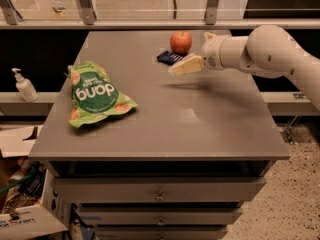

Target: Move rxbar blueberry near apple

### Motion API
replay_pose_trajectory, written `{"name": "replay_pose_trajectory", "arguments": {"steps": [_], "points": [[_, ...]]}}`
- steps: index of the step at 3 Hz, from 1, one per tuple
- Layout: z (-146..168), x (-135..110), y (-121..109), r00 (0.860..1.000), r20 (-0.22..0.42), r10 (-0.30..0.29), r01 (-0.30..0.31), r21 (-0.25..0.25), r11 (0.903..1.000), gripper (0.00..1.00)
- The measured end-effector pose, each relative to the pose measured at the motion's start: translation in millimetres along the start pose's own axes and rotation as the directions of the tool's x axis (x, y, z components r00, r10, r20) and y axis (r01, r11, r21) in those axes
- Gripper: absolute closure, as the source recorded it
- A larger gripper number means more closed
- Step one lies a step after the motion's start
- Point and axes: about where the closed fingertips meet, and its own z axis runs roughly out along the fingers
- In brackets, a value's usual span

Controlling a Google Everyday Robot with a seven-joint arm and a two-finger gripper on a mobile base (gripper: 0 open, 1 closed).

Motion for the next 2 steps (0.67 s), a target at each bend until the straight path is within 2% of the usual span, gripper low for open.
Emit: {"name": "replay_pose_trajectory", "arguments": {"steps": [1,2], "points": [[4.2,-4.1,11.0,1.000,0.004,-0.013,0.013,-0.031,0.9994,0.00],[4.3,-3.9,10.2,1.000,0.004,-0.012,0.012,-0.028,0.9995,0.00]]}}
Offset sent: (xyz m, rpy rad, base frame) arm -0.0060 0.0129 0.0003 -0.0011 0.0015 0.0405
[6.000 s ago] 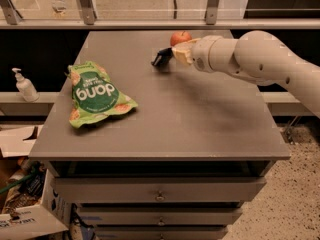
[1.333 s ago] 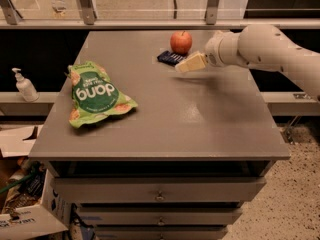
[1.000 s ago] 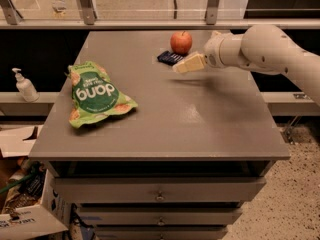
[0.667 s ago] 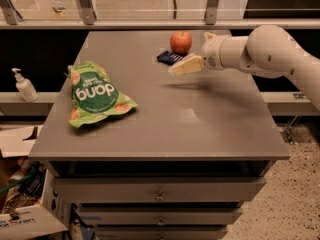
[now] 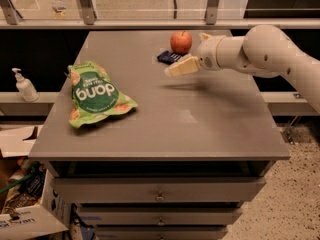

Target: Move rxbar blueberry near apple

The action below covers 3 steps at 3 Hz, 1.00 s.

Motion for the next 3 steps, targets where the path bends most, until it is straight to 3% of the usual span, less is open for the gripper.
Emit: {"name": "replay_pose_trajectory", "arguments": {"steps": [1,3], "points": [[6,-5,6,1.000,-0.006,-0.031,0.031,-0.016,0.9994,0.00],[-37,-8,-10,0.995,-0.048,-0.091,0.090,-0.011,0.9958,0.00]]}}
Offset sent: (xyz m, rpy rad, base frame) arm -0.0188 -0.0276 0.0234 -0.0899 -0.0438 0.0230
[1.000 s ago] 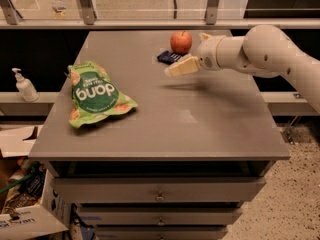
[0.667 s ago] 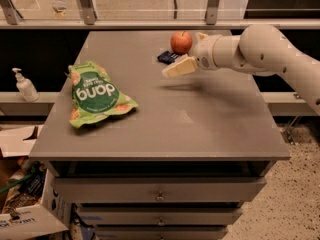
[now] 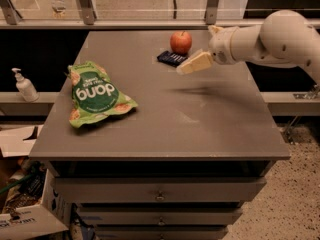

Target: Move rxbar blueberry near apple

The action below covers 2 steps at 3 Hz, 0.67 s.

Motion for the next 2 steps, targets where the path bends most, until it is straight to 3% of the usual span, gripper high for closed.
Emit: {"name": "replay_pose_trajectory", "arguments": {"steps": [1,2], "points": [[-48.9,10.3,-21.9,0.997,-0.073,-0.024,0.020,-0.044,0.9988,0.00],[-48.9,10.3,-21.8,0.997,-0.073,-0.024,0.020,-0.044,0.9988,0.00]]}}
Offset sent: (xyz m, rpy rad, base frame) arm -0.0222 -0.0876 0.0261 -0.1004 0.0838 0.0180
